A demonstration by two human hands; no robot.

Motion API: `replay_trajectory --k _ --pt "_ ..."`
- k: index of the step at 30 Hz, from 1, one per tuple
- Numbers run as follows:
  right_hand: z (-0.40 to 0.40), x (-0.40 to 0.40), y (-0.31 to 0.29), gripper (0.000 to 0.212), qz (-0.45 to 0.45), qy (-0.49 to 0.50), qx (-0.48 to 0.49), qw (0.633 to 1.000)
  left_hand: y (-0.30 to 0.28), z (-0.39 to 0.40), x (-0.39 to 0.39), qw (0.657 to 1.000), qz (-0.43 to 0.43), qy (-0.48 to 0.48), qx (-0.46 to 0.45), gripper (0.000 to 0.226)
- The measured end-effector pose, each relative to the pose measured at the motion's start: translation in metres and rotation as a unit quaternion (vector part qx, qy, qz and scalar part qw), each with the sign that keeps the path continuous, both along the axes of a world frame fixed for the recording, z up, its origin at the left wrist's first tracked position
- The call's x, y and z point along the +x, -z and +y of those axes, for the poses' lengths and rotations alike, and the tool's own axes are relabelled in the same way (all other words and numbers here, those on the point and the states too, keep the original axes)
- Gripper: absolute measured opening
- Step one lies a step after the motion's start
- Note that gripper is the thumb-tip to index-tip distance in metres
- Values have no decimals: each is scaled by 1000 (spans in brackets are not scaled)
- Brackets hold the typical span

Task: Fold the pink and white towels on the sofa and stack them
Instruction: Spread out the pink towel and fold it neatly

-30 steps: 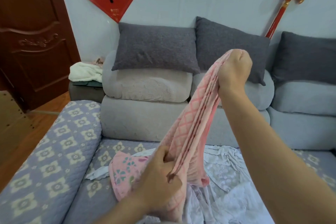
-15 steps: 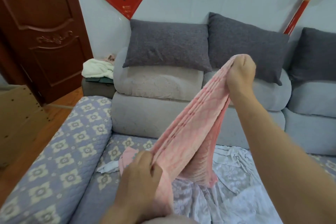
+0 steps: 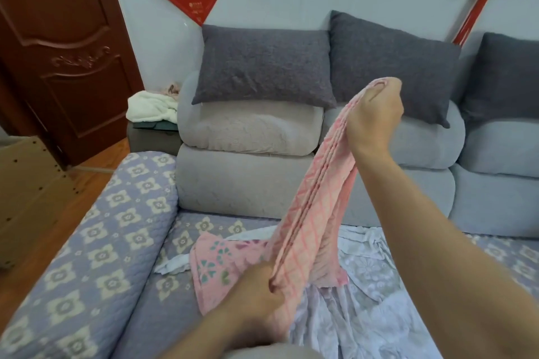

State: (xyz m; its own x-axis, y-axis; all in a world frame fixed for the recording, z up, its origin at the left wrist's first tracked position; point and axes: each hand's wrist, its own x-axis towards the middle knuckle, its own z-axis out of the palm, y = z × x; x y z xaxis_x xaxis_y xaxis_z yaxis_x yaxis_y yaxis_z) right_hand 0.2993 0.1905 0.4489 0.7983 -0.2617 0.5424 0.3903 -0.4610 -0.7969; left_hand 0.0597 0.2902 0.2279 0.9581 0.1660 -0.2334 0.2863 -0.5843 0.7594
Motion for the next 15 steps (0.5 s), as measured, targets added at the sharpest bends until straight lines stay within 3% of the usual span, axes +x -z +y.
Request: replay_trajectory --k 6,9,13,15 --pt "-15 14 -23 27 52 73 12 996 8 -3 2 998 10 24 -51 3" --pt "-30 26 -31 31 76 111 36 990 3 4 1 996 -3 -55 -66 13" --pt "-53 30 -28 27 85 137 73 984 -30 60 5 969 -136 -207 7 29" --pt "-59 22 -27 21 63 30 68 995 -59 88 7 965 -188 -181 36 18"
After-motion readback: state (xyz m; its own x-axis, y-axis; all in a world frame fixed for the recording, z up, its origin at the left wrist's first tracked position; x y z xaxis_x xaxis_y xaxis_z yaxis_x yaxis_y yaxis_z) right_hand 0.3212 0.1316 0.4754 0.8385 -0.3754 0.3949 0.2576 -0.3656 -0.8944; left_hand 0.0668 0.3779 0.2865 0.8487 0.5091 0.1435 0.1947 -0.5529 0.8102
